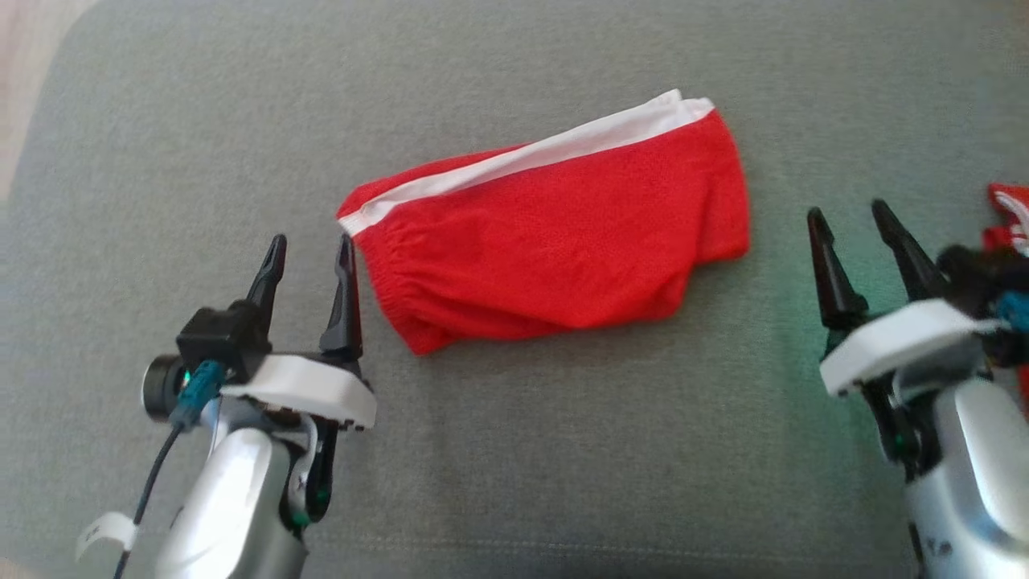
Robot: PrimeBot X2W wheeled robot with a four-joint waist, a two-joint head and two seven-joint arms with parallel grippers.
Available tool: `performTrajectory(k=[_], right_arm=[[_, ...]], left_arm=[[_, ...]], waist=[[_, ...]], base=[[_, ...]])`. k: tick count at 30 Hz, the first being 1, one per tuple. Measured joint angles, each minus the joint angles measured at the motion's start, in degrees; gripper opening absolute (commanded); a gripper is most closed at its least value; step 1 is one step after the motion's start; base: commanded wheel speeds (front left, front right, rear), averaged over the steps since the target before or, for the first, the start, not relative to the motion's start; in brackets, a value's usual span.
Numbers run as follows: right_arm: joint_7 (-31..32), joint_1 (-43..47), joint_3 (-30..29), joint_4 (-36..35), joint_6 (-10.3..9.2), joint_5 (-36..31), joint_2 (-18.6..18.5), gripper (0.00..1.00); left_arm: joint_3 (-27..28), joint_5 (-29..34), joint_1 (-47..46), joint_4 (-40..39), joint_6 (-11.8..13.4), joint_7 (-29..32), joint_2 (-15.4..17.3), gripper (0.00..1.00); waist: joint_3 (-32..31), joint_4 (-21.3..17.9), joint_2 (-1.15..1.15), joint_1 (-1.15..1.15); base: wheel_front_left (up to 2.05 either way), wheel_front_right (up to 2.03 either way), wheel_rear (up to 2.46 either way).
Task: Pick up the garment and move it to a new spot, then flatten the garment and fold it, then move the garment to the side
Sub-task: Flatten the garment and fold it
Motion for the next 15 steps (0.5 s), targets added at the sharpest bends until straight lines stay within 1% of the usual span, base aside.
performTrajectory(k=[6,7,10,15], right_arm=[[0.23,-8.56,5.37,13.85,0.0,2.05,-0.82,1.0],[0.23,-8.56,5.37,13.85,0.0,2.05,-0.82,1.0],[1.11,-12.0,7.12,20.49,0.0,2.15,-0.98,1.0],[0.9,-16.13,8.82,27.48,0.0,3.03,-1.0,1.0]], left_arm=[[-0.84,0.01,-1.83,1.33,-0.85,-0.43,-1.2,1.0],[-0.84,0.01,-1.83,1.33,-0.85,-0.43,-1.2,1.0],[-1.19,0.01,-2.72,2.0,-0.96,-0.45,-2.01,1.0],[-1.19,0.03,-2.97,2.81,-0.99,-0.49,-2.57,1.0]], waist=[[2.05,2.96,0.0,0.0],[2.05,2.96,0.0,0.0],[2.89,4.33,0.0,0.0],[3.59,5.8,0.0,0.0]], base=[[0.0,0.0,0.0],[0.0,0.0,0.0],[0.0,0.0,0.0],[0.0,0.0,0.0]])
